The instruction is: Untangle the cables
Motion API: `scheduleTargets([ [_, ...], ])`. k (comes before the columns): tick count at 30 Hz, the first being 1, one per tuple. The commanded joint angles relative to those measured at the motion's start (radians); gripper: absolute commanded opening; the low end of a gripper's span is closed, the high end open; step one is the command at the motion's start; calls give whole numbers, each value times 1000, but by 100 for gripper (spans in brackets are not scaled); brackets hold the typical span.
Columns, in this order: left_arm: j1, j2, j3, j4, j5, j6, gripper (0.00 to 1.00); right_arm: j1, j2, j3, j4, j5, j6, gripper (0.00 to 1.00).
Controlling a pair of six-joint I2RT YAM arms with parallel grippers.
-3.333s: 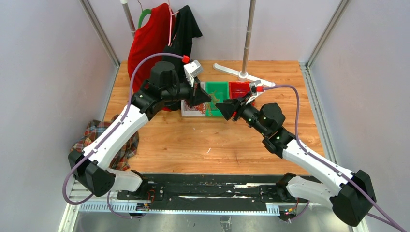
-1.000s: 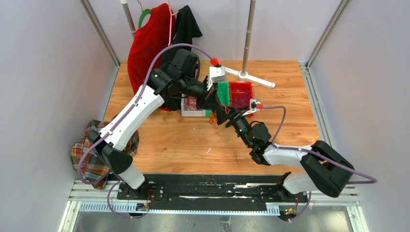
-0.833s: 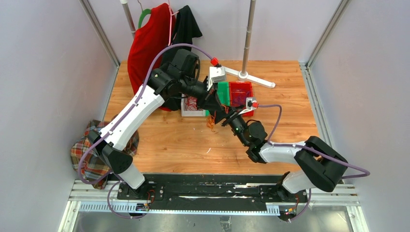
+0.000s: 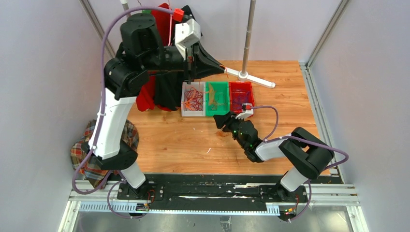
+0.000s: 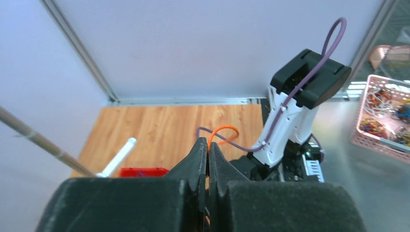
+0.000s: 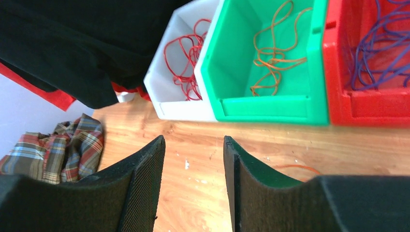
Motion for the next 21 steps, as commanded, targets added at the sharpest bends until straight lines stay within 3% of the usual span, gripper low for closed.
scheduleTargets([
  [1,-5,-63,-7,114,-85,24,0,-10,-5,-30,-25,20,11,48],
  [11,-5,-143,-138,137,-155,120,0,-8,-58,-46,-37,-11,-9,48],
  [21,-5,-195,-382,135,-248,312,0,-34,-312,74,-374,32,-189,57],
])
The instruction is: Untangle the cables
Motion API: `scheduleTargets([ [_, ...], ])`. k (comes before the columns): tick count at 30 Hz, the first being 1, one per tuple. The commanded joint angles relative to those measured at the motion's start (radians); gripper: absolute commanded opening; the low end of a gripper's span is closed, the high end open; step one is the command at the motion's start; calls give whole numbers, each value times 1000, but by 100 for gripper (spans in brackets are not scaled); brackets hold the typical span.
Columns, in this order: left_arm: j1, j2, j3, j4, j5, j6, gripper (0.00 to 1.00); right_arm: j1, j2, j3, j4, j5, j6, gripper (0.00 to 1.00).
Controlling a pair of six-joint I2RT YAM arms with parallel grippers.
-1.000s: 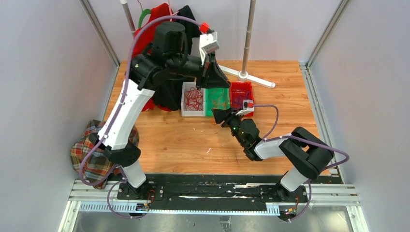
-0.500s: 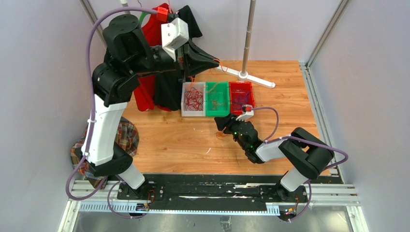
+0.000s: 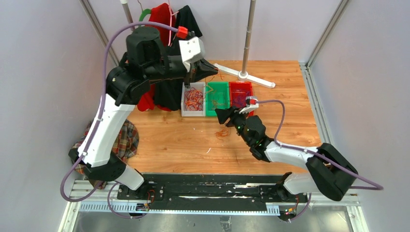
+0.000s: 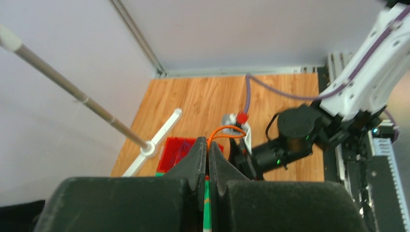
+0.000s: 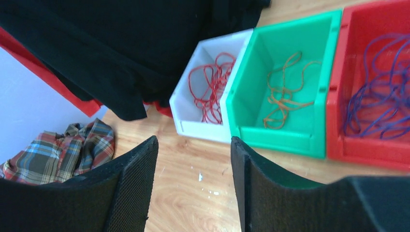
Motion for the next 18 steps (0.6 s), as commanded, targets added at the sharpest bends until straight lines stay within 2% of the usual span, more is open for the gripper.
scheduleTargets([
  [1,-5,-12,-83,17,-80,137,0,-47,-85,47,-154,56,-69,58],
  [5,2,67,-45,-24,-155,181,0,-112,-141,53,-198,25,-44,59],
  [10,9,110,-145,83,-222,190,1,-134,-165,68,-265,54,-70,59],
  [18,15,195,-154,169,-217,152,0,-146,-175,16,-264,81,-44,59],
])
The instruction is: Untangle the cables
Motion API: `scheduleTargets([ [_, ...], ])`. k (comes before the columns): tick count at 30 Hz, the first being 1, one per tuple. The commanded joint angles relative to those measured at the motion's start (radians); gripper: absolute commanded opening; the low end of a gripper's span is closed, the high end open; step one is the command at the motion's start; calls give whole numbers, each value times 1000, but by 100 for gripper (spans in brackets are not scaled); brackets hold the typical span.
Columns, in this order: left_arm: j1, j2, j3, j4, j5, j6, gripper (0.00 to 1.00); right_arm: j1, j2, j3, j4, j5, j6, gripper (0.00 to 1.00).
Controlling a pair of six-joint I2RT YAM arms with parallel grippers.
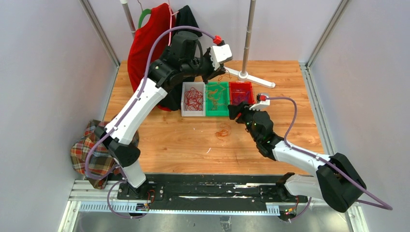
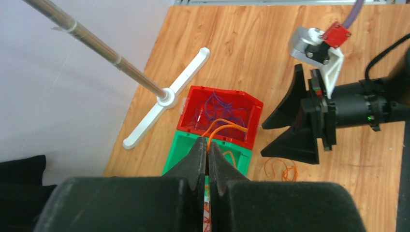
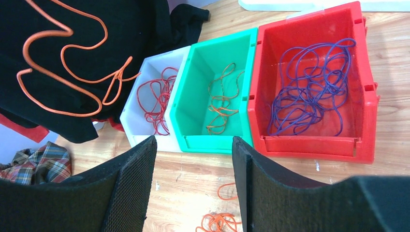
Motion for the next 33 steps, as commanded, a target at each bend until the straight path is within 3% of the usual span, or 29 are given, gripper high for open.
scheduleTargets([
  [1,4,20,-15,128,-20,-16,0,-21,-25,-22,-18,53,11,59],
  [11,31,135,-87,242,-78,6,0,-49,-94,-98,-39,124,58,58],
  [21,78,301,-22,337,51,-84,0,-73,-146,-128,-66,116,46,58],
  [26,85,342,-41,338,19,-34,0,-91,-155,-141,-64,85,54,60],
  [33,115,420,-56,227,-143,134,0,-128,-235,-137,-141,45,31,60],
])
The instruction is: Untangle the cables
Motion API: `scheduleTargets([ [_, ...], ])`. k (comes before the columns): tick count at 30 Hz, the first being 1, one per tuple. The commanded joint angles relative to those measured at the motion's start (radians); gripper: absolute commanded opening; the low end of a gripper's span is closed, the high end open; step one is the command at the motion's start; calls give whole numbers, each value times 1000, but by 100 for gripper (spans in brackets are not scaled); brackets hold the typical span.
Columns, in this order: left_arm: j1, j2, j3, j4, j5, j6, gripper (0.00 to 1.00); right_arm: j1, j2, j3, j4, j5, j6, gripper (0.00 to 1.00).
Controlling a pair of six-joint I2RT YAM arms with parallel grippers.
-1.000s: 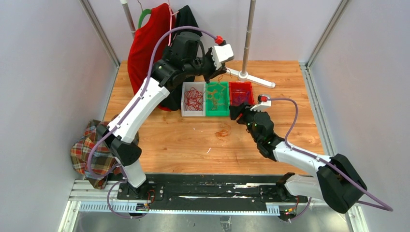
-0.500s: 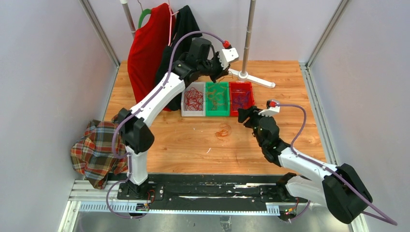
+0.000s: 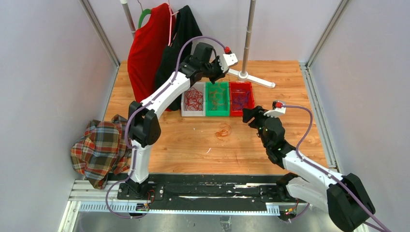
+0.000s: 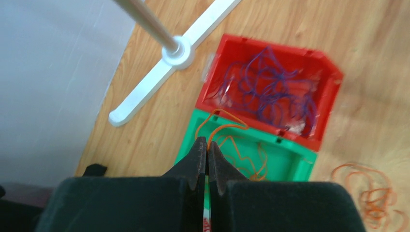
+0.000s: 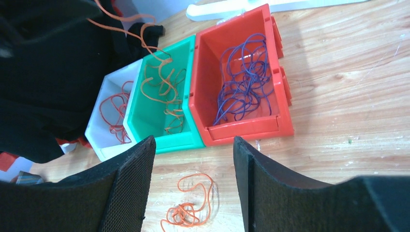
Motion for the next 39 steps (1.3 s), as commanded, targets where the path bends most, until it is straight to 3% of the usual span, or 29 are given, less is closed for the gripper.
scheduleTargets([
  [1,23,66,-8,-44,-138,127,0,-28,-53,-4,-45,-19,-10,60],
  [8,2,87,-139,51,-270,138,1,-31,-58,35,-94,-50,-25,61],
  [15,-22,165,-88,-27,-282,151,4,-36,-76,58,-147,-65,-44,62],
  [21,-22,198,-32,-140,-356,226,34,-43,-82,84,-203,-75,-47,62],
  [26,-6,150,24,-263,-278,125,83,-44,-70,131,-276,-81,-62,60],
  [28,7,123,82,-334,-207,88,90,-44,-60,146,-291,-83,-70,62],
  [34,68,-10,157,-369,-66,-13,98,2,66,213,-350,-48,-45,65],
  [39,108,-91,193,-394,-176,-118,99,123,295,334,-443,-11,-19,69],
])
